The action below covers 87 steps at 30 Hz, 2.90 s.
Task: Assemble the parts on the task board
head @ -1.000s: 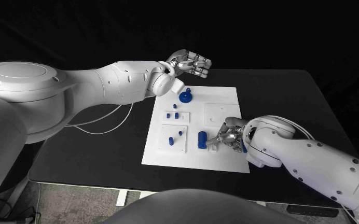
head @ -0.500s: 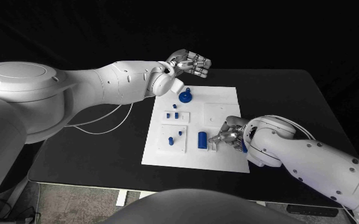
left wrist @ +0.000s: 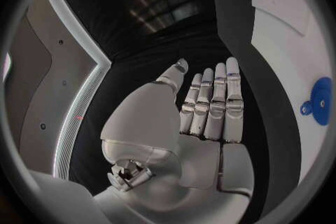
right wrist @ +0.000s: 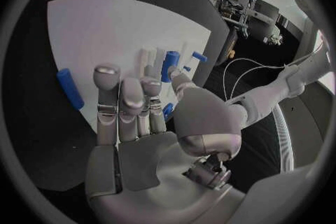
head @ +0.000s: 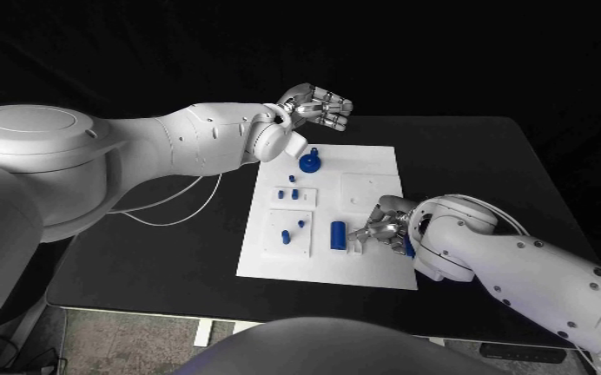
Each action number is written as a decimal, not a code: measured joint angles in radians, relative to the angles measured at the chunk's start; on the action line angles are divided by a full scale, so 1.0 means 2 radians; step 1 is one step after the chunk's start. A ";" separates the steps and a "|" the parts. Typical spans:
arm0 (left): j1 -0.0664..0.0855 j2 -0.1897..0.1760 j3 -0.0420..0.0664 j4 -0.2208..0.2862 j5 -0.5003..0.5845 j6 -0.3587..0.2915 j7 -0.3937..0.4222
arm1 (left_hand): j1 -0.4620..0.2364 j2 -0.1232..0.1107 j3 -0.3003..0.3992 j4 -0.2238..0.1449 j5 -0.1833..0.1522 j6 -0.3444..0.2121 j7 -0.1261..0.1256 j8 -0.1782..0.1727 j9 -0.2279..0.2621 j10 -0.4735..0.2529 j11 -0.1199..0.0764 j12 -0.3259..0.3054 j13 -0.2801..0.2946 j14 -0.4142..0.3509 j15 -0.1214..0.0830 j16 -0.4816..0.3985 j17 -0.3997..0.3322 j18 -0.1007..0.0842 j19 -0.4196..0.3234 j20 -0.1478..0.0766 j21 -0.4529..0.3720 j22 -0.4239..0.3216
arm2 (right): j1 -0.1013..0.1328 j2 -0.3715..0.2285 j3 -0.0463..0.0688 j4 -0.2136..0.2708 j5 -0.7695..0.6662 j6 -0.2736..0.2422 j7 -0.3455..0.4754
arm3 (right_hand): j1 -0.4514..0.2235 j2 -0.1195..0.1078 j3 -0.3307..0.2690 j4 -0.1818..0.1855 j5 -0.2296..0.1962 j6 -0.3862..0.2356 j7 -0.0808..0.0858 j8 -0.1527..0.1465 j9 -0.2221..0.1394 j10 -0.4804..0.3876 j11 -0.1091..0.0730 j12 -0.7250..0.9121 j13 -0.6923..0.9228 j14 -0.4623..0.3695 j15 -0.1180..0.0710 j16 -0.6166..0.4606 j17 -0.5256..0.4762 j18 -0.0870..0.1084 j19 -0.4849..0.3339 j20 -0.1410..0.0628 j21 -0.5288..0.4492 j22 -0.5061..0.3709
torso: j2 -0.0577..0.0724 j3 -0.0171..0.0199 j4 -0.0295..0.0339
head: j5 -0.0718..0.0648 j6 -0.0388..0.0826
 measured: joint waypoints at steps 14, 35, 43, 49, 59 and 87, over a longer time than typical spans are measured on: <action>0.000 -0.019 0.001 0.016 0.000 0.000 0.001 | 0.000 0.000 0.000 0.000 0.000 0.000 0.000 0.000 0.000 0.000 0.000 0.000 0.000 0.000 0.000 0.000 0.000 0.000 0.002 0.002 0.000 -0.001 | 0.010 -0.087 0.040 0.031 0.028 0.017 0.016 | 0.015 0.000 0.005 -0.008 -0.004 -0.021 0.007 0.000 -0.003 -0.008 0.008 -0.010 -0.007 0.000 0.000 -0.012 -0.007 0.000 0.000 0.000 -0.031 -0.012 | 0.000 0.0006 -0.0024 | -0.010 0.010; 0.000 -0.106 0.003 0.102 -0.003 -0.011 0.009 | -0.004 0.001 0.003 -0.013 0.000 -0.004 0.000 0.000 0.000 -0.005 0.002 0.000 0.000 0.000 0.000 0.000 0.000 0.000 0.002 0.002 0.000 -0.002 | 0.001 -0.126 0.047 0.028 0.007 0.039 0.023 | 0.017 -0.009 0.012 0.010 -0.016 -0.021 0.007 0.000 -0.003 -0.008 0.008 -0.010 -0.009 0.000 0.000 -0.012 -0.006 0.000 0.000 0.000 -0.029 -0.012 | 0.000 0.0016 -0.0027 | -0.031 0.016; 0.000 -0.138 0.003 0.127 -0.011 -0.022 0.016 | -0.010 0.005 -0.003 -0.023 0.000 -0.005 0.002 0.000 0.000 -0.010 0.003 0.000 0.000 0.000 0.000 0.000 0.000 0.000 0.002 0.002 0.000 -0.002 | -0.008 -0.113 0.047 0.011 -0.007 0.029 0.015 | 0.020 -0.026 0.016 0.034 -0.021 -0.021 0.007 0.000 -0.002 -0.008 0.008 -0.010 -0.009 0.000 0.000 -0.012 -0.005 0.000 0.000 0.000 -0.029 -0.012 | 0.000 0.0011 -0.0019 | -0.036 0.015; 0.000 -0.150 0.003 0.137 -0.012 -0.027 0.021 | -0.025 0.001 -0.028 -0.022 -0.031 -0.026 0.001 -0.003 0.000 -0.031 0.007 0.000 0.000 -0.016 0.009 0.000 -0.003 0.000 -0.004 0.008 0.000 -0.007 | -0.020 -0.093 0.046 -0.007 -0.009 0.027 0.009 | 0.020 -0.026 0.014 0.040 -0.023 -0.027 0.010 0.000 -0.002 -0.008 0.008 -0.010 -0.010 0.000 0.000 -0.012 -0.005 0.000 0.000 0.000 -0.029 -0.013 | 0.000 0.0016 -0.0012 | -0.036 0.013; 0.000 -0.158 0.003 0.140 -0.011 -0.027 0.026 | -0.022 0.014 -0.109 -0.020 -0.055 -0.037 0.002 -0.003 0.000 -0.035 0.008 0.000 0.000 -0.019 0.010 0.000 -0.003 0.000 -0.006 0.010 0.000 -0.021 | -0.027 -0.077 0.045 -0.024 -0.010 0.028 0.004 | 0.017 -0.029 0.009 0.045 -0.025 -0.026 0.009 0.003 0.000 -0.008 0.008 -0.010 -0.010 0.000 0.000 -0.012 -0.005 0.000 0.000 0.000 -0.029 -0.013 | 0.000 0.0022 0.0001 | -0.037 0.010; 0.000 -0.163 0.002 0.140 -0.010 -0.026 0.029 | -0.024 0.016 -0.112 -0.019 -0.055 -0.039 0.004 -0.003 0.000 -0.037 0.009 0.000 0.000 -0.019 0.010 0.000 -0.003 0.000 -0.006 0.010 0.000 -0.021 | -0.027 -0.068 0.042 -0.038 -0.007 0.024 0.008 | 0.042 0.015 0.076 -0.090 0.020 -0.008 0.002 0.002 0.014 -0.011 0.005 -0.010 -0.008 -0.001 0.001 -0.012 -0.003 0.000 0.000 0.000 -0.026 -0.009 | 0.001 0.0018 0.0001 | -0.037 0.003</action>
